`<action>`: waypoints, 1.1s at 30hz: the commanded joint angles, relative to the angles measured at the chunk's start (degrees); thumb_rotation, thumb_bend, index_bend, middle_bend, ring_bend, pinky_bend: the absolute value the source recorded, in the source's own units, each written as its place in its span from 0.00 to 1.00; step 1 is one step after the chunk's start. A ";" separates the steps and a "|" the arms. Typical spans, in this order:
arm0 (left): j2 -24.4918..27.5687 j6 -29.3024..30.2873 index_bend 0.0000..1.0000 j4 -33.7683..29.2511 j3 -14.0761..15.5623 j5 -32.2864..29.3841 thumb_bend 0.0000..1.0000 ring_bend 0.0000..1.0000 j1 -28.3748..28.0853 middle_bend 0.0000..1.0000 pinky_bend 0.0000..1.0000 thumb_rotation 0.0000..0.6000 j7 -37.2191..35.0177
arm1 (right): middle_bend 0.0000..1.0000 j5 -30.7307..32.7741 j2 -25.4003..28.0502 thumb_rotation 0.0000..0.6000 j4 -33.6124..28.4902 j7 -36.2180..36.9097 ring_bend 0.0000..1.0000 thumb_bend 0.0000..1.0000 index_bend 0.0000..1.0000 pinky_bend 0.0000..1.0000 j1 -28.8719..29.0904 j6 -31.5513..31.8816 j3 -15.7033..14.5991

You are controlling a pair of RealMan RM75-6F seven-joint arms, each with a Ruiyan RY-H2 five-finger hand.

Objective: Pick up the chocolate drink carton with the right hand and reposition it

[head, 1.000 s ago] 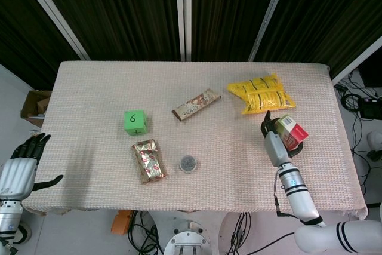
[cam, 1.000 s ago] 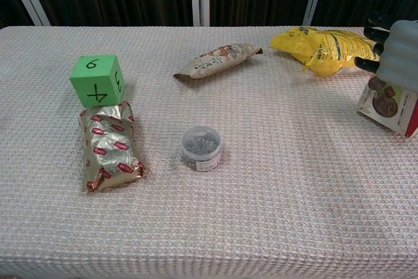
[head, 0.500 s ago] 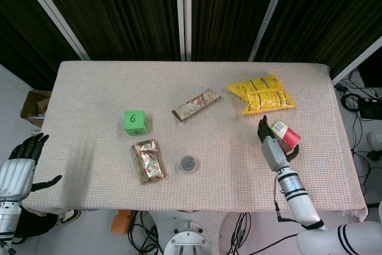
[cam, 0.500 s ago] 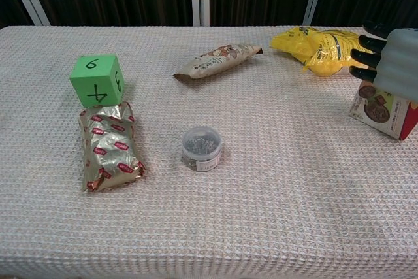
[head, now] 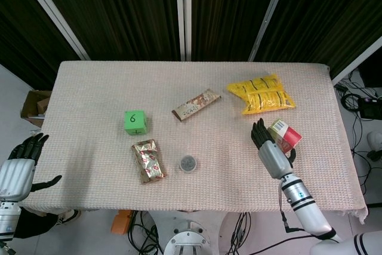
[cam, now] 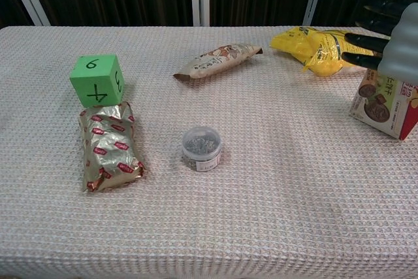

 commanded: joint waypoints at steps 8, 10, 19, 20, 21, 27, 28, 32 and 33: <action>0.21 -0.72 0.08 -1.37 -0.13 -0.11 0.04 0.07 -0.49 0.07 0.19 0.80 1.71 | 0.00 -26.16 21.21 1.00 -10.27 42.01 0.00 0.00 0.00 0.00 -4.09 2.28 -3.68; 0.32 -0.75 0.08 -1.76 -0.21 -0.13 0.04 0.07 -0.57 0.07 0.19 0.80 2.08 | 0.00 -28.84 24.22 1.00 -9.48 54.18 0.00 0.00 0.00 0.00 -5.09 4.15 -3.20; 0.37 -2.23 0.08 -3.14 -0.17 -0.24 0.04 0.07 -1.45 0.07 0.19 0.79 3.48 | 0.00 -29.36 30.58 1.00 8.39 136.75 0.00 0.00 0.00 0.00 -7.07 1.53 -1.26; 0.37 -2.36 0.08 -3.21 -0.20 -0.38 0.04 0.07 -1.51 0.07 0.19 0.79 3.60 | 0.00 -30.35 30.16 1.00 11.97 144.09 0.00 0.00 0.00 0.00 -7.64 1.64 -1.13; 0.37 -2.47 0.08 -3.26 -0.23 -0.52 0.04 0.07 -1.56 0.07 0.19 0.79 3.69 | 0.00 -30.94 29.62 1.00 14.48 148.45 0.00 0.00 0.00 0.00 -8.20 2.11 -0.86; 0.33 -3.13 0.08 -3.89 -0.37 -1.03 0.03 0.07 -1.98 0.07 0.19 0.79 4.71 | 0.00 -32.46 27.34 1.00 25.80 166.05 0.00 0.00 0.00 0.00 -10.53 1.83 0.35; 0.30 -3.23 0.08 -3.98 -0.42 -1.12 0.04 0.07 -2.07 0.07 0.19 0.79 4.91 | 0.00 -32.53 27.18 1.00 27.49 169.14 0.00 0.00 0.00 0.00 -10.64 1.16 0.51; 0.15 -3.60 0.08 -4.18 -0.49 -1.45 0.04 0.07 -2.31 0.07 0.19 0.79 5.40 | 0.00 -32.11 26.47 1.00 32.54 173.49 0.00 0.00 0.00 0.00 -11.29 -1.04 1.27; 0.11 -3.68 0.08 -4.18 -0.49 -1.50 0.04 0.07 -2.36 0.07 0.19 0.79 5.47 | 0.00 -31.93 26.29 1.00 33.47 174.22 0.00 0.00 0.00 0.00 -11.50 -1.58 1.41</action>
